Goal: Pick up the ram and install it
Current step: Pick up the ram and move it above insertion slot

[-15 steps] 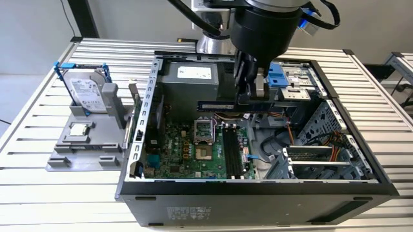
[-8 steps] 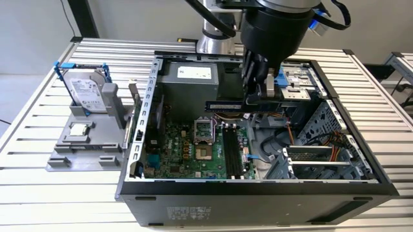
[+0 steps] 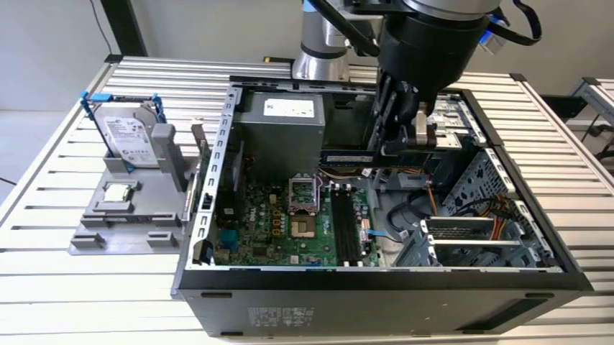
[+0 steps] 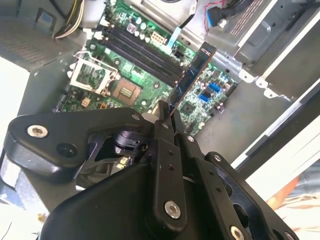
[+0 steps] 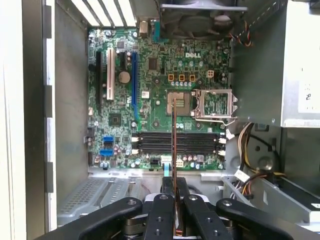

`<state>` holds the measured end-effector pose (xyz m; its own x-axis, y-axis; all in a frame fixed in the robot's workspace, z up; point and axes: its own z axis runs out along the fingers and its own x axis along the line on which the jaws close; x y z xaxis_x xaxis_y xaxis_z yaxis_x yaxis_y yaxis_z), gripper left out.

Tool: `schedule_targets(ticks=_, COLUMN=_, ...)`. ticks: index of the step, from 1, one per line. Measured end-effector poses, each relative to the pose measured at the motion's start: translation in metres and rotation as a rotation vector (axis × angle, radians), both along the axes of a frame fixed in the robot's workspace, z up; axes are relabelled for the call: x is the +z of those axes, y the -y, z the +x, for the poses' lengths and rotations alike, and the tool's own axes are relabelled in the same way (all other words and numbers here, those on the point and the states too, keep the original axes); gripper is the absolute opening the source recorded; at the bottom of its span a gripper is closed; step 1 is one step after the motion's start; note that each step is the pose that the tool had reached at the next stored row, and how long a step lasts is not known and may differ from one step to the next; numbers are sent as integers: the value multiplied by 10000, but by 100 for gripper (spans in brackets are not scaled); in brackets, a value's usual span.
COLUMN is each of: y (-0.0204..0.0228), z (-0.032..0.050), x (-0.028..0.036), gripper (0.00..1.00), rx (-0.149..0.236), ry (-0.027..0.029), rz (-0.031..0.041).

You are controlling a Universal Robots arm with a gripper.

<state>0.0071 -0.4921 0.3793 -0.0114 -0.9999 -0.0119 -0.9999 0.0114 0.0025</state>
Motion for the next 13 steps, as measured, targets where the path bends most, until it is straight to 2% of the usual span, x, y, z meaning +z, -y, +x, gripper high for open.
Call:
schedule_targets(ticks=8, y=0, z=143, x=0, gripper=0, rx=0, ry=-2, rz=0)
schedule_targets(ticks=13, y=0, z=167, x=0, gripper=0, rx=-1, ry=-2, rz=0)
